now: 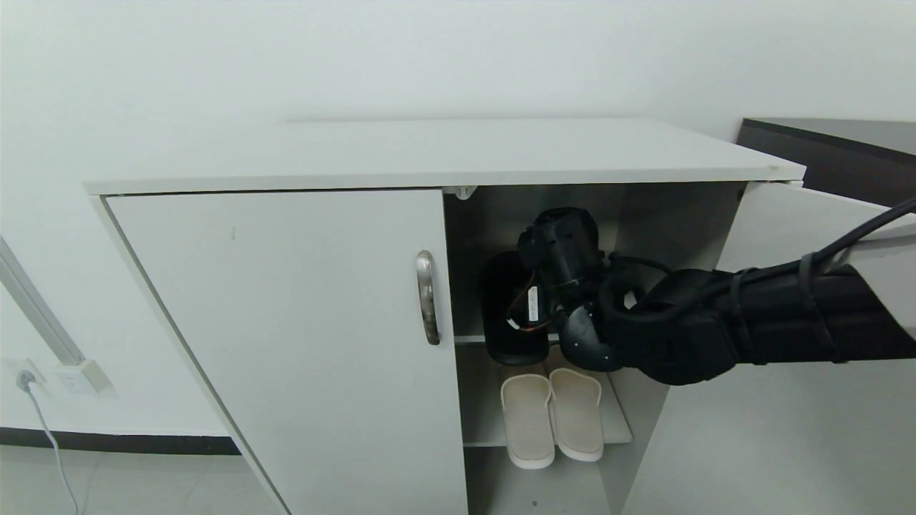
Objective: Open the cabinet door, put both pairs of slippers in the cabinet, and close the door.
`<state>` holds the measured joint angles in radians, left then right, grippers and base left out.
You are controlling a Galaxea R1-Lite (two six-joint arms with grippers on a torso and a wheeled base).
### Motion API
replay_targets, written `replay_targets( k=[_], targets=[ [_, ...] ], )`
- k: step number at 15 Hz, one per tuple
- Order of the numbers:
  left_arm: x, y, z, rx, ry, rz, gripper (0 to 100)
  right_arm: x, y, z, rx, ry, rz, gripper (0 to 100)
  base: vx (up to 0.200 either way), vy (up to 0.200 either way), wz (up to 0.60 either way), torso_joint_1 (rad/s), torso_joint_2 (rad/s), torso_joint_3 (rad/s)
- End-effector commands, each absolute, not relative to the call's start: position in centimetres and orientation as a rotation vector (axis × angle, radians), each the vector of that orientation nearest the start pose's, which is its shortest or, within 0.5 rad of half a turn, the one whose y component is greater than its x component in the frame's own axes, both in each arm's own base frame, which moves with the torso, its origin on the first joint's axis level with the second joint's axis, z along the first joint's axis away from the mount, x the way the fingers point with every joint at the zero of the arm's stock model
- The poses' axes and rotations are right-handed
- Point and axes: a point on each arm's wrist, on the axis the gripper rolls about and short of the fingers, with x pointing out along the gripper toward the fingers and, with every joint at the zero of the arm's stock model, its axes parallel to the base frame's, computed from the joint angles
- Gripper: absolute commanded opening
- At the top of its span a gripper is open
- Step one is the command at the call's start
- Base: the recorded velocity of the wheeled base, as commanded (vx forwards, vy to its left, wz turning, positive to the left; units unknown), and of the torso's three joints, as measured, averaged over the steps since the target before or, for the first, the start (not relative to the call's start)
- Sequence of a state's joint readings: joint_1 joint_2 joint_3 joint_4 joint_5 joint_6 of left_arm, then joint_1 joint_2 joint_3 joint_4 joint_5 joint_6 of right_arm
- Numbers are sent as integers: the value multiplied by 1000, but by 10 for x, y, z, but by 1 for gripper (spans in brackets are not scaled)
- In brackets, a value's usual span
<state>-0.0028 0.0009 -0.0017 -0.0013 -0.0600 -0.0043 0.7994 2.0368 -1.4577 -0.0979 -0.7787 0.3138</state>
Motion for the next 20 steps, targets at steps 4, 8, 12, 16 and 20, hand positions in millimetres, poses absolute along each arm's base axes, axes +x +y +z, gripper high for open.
replay_targets(
  k=[4, 8, 12, 16, 20],
  targets=[
    [-23, -1, 76, -6, -1, -64, 0, 223, 244, 196, 7, 307, 102, 100, 0, 0, 0, 0, 0, 0],
    [-23, -1, 76, -6, -1, -66, 0, 203, 227, 193, 83, 272, 238, 100, 0, 0, 0, 0, 0, 0],
    [-23, -1, 76, -5, -1, -64, 0, 199, 228, 186, 44, 287, 265, 0, 0, 0, 0, 0, 0, 0],
    [-23, -1, 76, -5, -1, -64, 0, 196, 232, 181, 32, 296, 276, 0, 0, 0, 0, 0, 0, 0],
    [-23, -1, 76, -6, -1, -64, 0, 196, 232, 178, 25, 303, 268, 0, 0, 0, 0, 0, 0, 0]
  ],
)
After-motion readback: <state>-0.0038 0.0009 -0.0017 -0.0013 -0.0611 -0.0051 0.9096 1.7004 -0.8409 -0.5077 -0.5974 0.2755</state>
